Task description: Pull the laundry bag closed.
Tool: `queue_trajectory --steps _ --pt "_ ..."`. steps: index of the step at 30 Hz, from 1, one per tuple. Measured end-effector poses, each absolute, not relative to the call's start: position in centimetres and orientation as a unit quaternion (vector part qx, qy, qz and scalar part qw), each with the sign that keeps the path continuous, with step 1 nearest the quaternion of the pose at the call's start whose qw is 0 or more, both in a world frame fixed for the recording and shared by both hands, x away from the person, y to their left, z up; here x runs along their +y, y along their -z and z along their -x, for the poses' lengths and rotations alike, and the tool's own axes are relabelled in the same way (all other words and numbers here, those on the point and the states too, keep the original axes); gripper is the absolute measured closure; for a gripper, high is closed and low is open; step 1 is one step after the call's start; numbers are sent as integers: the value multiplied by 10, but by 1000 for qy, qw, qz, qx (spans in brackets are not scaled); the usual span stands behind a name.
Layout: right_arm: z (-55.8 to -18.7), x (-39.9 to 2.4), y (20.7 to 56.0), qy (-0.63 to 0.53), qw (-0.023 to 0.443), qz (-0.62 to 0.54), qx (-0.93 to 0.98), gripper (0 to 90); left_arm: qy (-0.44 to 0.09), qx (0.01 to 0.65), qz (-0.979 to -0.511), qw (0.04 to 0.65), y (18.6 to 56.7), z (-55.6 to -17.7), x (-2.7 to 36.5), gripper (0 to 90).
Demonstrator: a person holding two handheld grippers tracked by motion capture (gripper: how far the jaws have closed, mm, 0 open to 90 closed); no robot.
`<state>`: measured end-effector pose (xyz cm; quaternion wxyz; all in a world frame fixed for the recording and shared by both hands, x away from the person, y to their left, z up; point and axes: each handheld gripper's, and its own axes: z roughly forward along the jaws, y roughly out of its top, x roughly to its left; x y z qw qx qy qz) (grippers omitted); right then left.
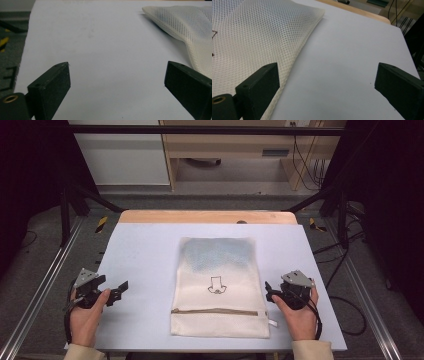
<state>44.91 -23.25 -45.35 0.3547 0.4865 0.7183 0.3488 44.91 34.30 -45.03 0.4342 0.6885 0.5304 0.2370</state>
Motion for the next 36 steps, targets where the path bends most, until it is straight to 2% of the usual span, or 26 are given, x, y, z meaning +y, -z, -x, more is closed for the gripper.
queue_trajectory --steps 3,4,12,15,18,25,29,34,36 --pt "-449 -231 456 -343 353 -485 723 68 -254 531 -694 415 450 -448 345 73" --pt "-449 -229 461 -330 349 -475 737 100 -267 532 -695 404 450 -448 347 72" --pt "-442 -224 457 -332 349 -442 757 156 -245 524 -691 433 446 -448 343 64" --pt "-443 -223 455 -330 317 -450 766 199 -219 513 -701 444 446 -448 338 73" --pt "-442 -217 453 -327 307 -444 776 256 -221 506 -704 446 445 -447 335 66" --pt "-440 -191 443 -313 292 -403 809 243 -226 507 -721 415 452 -450 328 68" --pt "-433 -162 432 -310 263 -363 839 203 -227 503 -728 407 453 -443 316 65" --pt "-432 -133 426 -317 194 -333 867 193 -237 493 -732 406 449 -437 304 108" --pt "-434 -123 424 -303 188 -317 879 194 -231 488 -738 404 451 -436 299 94"
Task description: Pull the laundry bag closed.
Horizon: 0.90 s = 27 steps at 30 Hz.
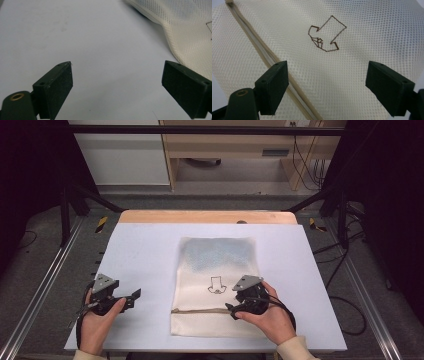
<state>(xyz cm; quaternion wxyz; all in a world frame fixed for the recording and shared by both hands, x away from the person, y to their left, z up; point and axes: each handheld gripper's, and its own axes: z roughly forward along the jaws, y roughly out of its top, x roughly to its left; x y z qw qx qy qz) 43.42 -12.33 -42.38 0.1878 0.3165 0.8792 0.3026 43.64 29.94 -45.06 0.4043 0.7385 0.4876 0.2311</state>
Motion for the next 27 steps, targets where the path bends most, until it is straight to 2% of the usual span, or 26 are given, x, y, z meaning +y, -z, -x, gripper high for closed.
queue_trajectory --steps 7,9,11,17,27 --pt "-445 -108 416 -299 164 -284 896 252 -227 473 -746 411 453 -434 287 90" --pt "-453 -101 415 -287 157 -271 905 284 -226 465 -757 400 454 -436 282 89" --pt "-457 -97 413 -280 148 -258 913 358 -225 465 -758 397 455 -437 281 90" --pt "-458 -84 412 -263 116 -242 927 421 -234 466 -756 395 456 -436 283 102" --pt "-456 -48 400 -256 110 -198 940 506 -236 473 -742 412 451 -434 293 91"
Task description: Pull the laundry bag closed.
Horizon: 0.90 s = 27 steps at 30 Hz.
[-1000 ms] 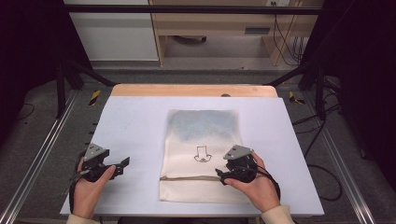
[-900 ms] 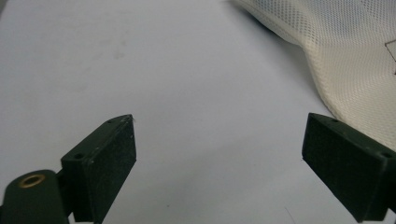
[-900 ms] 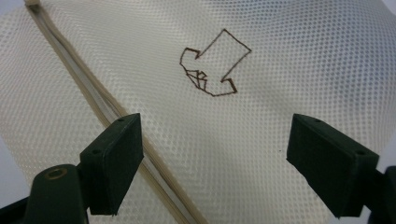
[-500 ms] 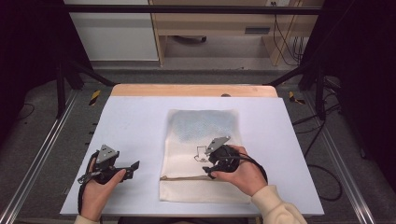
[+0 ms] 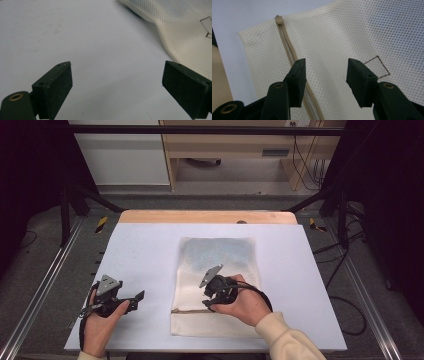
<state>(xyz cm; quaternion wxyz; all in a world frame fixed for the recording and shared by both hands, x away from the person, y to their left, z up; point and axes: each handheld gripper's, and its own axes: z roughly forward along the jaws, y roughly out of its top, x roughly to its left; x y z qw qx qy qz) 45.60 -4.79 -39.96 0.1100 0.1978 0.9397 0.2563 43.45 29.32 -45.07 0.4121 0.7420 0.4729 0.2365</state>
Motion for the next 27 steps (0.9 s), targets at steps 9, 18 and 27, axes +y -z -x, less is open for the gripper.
queue_trajectory --steps 9,18,27 --pt "-455 -18 405 -243 92 -173 950 588 -232 459 -755 408 449 -438 289 86" --pt "-463 -8 409 -234 75 -166 955 693 -234 461 -757 400 450 -438 292 76" --pt "-452 5 406 -229 84 -153 958 750 -234 463 -761 390 450 -436 292 65"
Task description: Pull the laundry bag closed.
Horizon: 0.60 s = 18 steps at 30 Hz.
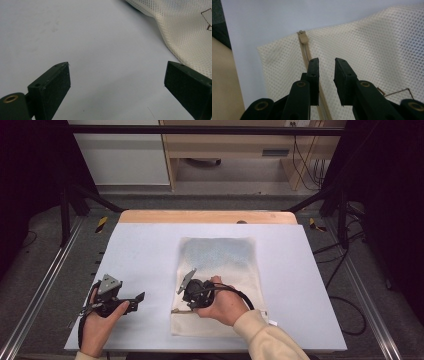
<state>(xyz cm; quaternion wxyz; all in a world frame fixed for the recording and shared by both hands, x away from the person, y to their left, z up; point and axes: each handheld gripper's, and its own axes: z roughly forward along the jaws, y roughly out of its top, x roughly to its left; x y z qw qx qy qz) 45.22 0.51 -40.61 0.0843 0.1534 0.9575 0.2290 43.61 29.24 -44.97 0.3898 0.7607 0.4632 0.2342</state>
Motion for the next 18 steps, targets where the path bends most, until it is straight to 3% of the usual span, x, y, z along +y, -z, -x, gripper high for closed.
queue_trajectory --steps 18 --pt "-451 37 412 -226 61 -119 965 785 -231 456 -773 376 453 -439 288 66"
